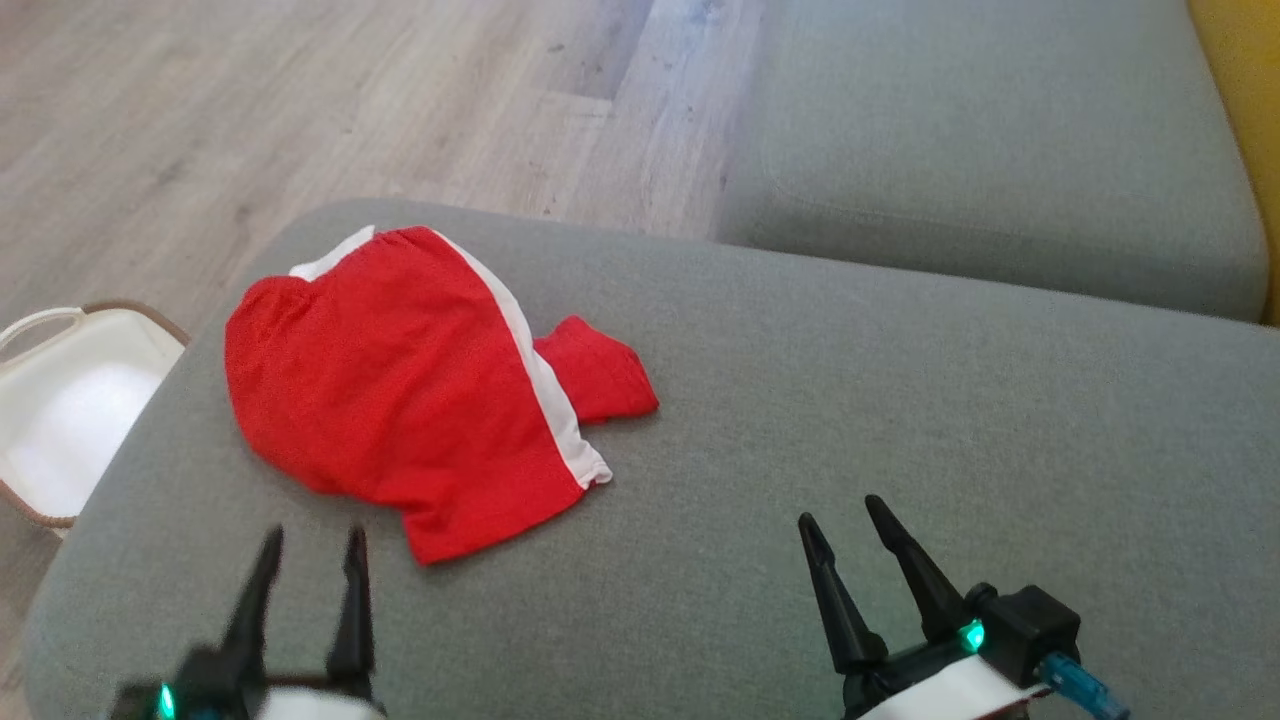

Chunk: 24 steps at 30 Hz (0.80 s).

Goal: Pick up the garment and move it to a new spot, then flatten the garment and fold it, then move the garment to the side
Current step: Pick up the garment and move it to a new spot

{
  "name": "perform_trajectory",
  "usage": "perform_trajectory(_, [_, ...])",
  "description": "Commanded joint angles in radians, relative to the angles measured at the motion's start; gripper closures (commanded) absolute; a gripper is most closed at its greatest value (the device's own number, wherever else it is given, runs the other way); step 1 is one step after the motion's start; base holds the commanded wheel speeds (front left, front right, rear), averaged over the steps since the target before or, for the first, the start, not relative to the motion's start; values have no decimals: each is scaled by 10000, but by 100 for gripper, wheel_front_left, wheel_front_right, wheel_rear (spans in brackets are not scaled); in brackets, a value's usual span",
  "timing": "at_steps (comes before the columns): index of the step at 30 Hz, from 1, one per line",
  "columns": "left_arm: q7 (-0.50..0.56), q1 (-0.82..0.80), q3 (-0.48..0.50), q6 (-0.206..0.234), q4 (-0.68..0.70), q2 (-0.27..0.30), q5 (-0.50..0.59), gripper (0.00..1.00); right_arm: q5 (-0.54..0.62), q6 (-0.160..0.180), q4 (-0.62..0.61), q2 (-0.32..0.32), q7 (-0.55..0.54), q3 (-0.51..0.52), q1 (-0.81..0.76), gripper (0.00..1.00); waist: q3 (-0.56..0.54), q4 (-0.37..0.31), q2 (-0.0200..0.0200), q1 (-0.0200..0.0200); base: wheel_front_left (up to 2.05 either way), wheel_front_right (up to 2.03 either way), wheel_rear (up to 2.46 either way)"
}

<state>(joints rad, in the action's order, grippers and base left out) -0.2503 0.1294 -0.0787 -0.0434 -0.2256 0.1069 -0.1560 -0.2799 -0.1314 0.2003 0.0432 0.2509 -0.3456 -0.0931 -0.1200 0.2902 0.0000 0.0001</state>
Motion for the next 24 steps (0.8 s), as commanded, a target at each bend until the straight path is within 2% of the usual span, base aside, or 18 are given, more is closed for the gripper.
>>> perform_trajectory(1, [77, -1280, 330, -137, 285, 354, 67, 0, 124, 7, -366, 70, 109, -196, 549, 0, 215, -145, 0, -1, 0, 0, 0])
perform_trajectory(7, [1756, -3805, 0, -674, -551, 1504, -15, 0, 310, 7, -372, 70, 109, -69, 775, 0, 938, -595, 0, -1, 0, 0, 0])
perform_trajectory(9, [2567, -4766, -119, -771, -1057, 1878, -228, 0, 417, 7, -418, 70, 109, -39, 952, 0, 1357, -831, 0, -1, 0, 0, 0])
perform_trajectory(10, [3180, -5746, -330, -828, -1619, 2303, -381, 0, 525, 7, -467, 70, 109, 28, 1161, 0, 1777, -1064, 0, -1, 0, 0, 0])
perform_trajectory(11, [3180, -5746, -330, -828, -1619, 2303, -381, 0, 525, 7, -467, 70, 109, 28, 1161, 0, 1777, -1064, 0, -1, 0, 0, 0])
perform_trajectory(13, [3725, -6608, -645, -856, -2267, 2729, -487, 0, 614, 7, -510, 70, 109, 94, 1367, 0, 2172, -1297, 0, -1, 0, 0, 0])
perform_trajectory(18, [4700, -8275, -1898, -868, -3703, 3603, -1363, 0, 736, 7, -588, 70, 109, 277, 1759, 0, 2964, -1815, 0, -1, 0, 0, 0])
perform_trajectory(24, [5405, -9601, -3461, -870, -4547, 4544, -2812, 0, 809, 7, -753, 70, 109, 422, 2165, 0, 3857, -2365, 0, -1, 0, 0, 0])
